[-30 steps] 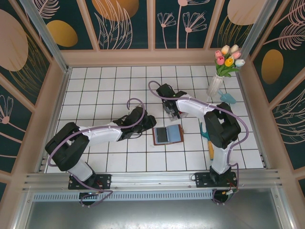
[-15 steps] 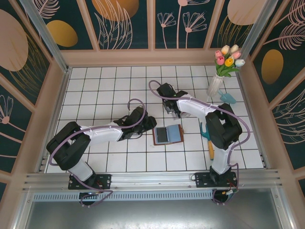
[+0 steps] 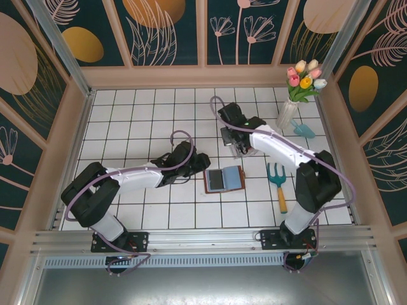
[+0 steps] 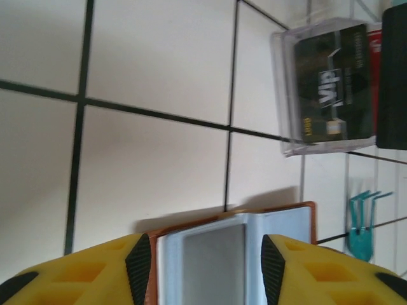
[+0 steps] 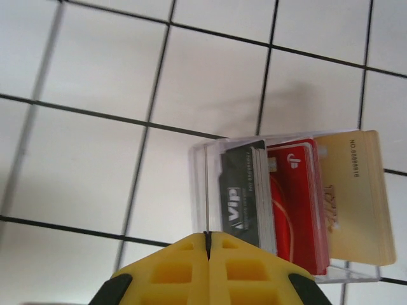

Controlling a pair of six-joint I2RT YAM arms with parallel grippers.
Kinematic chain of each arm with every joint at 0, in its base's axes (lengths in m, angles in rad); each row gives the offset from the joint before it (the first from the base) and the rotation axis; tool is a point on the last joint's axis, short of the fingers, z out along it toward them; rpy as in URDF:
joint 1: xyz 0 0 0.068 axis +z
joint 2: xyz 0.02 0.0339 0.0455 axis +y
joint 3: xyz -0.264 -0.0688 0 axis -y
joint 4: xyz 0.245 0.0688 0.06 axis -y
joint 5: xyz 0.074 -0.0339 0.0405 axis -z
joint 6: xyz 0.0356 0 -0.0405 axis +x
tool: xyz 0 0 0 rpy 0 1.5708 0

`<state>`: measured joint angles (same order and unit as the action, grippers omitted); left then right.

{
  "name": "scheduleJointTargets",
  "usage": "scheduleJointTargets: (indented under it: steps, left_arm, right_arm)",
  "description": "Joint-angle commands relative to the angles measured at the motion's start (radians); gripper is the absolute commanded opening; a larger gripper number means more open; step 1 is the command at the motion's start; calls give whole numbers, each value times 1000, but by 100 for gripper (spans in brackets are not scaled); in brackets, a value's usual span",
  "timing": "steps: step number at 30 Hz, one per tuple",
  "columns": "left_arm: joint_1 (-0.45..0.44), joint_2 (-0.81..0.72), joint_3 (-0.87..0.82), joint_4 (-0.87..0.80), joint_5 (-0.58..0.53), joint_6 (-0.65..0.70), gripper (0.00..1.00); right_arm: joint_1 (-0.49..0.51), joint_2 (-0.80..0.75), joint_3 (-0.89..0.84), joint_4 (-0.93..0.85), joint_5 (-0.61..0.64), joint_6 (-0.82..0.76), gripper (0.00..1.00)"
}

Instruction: Put the credit cards into the card holder

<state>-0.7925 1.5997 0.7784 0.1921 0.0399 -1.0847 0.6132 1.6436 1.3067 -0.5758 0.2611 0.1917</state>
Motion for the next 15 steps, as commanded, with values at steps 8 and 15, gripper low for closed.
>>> scheduleJointTargets:
  steps: [8, 15]
  left_arm:
    - [134, -47, -129, 725, 367, -207, 69]
    - [134, 39, -85, 918, 448, -286, 64]
  right_arm:
    - [-249, -393, -374, 513, -906, 401, 0]
    - [-285, -423, -462, 658, -1067, 515, 0]
